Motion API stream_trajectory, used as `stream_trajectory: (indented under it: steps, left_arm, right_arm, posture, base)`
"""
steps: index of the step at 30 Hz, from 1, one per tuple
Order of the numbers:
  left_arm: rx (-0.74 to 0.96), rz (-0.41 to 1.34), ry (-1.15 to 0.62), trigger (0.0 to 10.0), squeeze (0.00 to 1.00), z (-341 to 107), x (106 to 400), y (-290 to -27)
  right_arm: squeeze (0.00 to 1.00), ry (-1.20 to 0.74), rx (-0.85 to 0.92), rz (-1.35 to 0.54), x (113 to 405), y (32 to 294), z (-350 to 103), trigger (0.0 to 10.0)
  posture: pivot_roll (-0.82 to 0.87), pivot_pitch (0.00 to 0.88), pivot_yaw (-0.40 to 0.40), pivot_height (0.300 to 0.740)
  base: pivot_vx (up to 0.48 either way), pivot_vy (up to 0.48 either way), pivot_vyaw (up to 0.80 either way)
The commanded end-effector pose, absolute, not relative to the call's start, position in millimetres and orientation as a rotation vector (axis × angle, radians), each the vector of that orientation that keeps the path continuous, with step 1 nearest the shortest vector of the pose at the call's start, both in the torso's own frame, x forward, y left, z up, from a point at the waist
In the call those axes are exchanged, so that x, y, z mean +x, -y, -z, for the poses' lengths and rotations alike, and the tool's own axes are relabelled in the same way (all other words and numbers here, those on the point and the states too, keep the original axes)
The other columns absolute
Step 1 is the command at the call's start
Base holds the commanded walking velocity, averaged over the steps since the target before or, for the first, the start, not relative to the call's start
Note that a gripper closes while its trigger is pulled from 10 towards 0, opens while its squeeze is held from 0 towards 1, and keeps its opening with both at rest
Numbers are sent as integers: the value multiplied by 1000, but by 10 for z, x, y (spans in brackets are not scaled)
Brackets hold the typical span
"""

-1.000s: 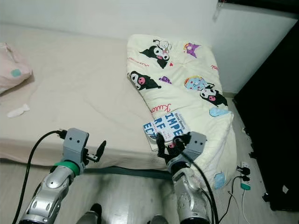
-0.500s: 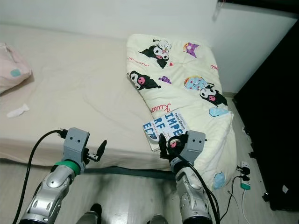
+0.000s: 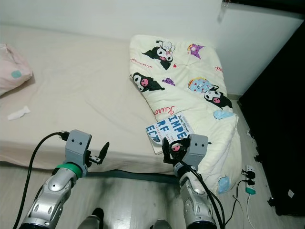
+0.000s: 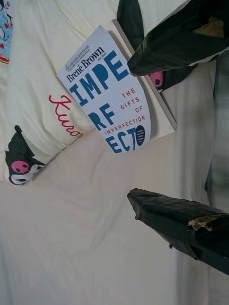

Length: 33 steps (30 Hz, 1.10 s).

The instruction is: Clean up the room

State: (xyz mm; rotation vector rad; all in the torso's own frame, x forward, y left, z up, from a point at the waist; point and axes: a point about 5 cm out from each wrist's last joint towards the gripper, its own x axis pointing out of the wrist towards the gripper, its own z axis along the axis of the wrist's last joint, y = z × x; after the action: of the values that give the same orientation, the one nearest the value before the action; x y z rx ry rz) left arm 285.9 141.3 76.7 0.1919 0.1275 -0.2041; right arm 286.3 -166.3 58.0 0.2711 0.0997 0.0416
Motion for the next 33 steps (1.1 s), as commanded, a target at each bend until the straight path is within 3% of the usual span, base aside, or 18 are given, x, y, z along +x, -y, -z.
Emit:
stream_trajectory:
  steps: [1, 28, 33]
  left_arm:
    - [192, 214, -159, 10000, 0, -684, 2832, -1403]
    - [197, 217, -163, 10000, 0, -683, 2824, -1419]
    - [198, 218, -163, 10000, 0, -688, 2825, -1419]
  right_arm:
    - [0, -121, 265, -23, 2825, 1697, -515, 10000]
    - [0, -117, 282, -1, 2818, 1694, -499, 10000]
    - [0, -36, 302, 28, 2903, 1839, -647, 10000]
  posture:
    - [19, 69, -19, 644]
    - [22, 79, -11, 534]
    - [28, 83, -7, 524]
  base:
    - [0, 0, 0]
    - [0, 0, 0]
    - [0, 0, 0]
